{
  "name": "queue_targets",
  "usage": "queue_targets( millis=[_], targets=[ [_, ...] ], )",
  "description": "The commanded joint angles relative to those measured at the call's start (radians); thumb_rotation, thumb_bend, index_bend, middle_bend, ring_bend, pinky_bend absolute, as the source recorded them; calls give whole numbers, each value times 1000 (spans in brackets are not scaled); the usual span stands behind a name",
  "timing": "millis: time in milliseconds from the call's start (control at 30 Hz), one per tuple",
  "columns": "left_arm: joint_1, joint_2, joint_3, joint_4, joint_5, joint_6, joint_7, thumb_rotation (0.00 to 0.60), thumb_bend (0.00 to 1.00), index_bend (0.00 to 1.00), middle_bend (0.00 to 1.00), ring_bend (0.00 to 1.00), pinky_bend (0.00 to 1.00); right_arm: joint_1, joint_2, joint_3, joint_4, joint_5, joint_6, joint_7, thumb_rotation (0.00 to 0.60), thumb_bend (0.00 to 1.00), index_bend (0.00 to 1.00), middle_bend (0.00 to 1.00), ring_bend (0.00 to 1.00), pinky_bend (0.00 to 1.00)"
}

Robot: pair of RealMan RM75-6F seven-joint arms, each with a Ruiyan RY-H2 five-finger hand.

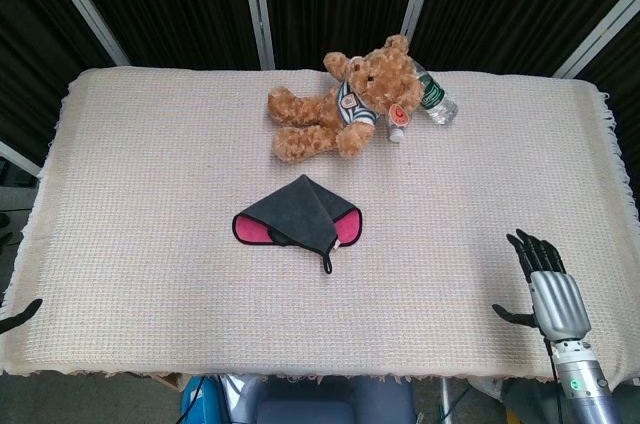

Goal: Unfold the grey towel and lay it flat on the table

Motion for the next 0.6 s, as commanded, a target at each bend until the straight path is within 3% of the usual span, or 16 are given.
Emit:
queue_targets(
  millis=[33, 367, 600],
  targets=[
    [0, -1, 0, 2, 0, -1, -1, 600, 0, 100, 18, 0, 0, 0, -1, 0, 0, -2, 1, -1, 600, 124, 0, 0, 0, 0],
    [0, -3, 2, 5, 5, 2, 0, 600, 0, 100, 18, 0, 0, 2, -5, -6, -2, -13, -1, -6, 600, 124, 0, 0, 0, 0],
    [-5, -3, -5, -1, -1, -2, -1, 600, 0, 100, 19, 0, 0, 20, -56, -7, 35, -115, 42, 29, 600, 125, 0, 0, 0, 0]
  ],
)
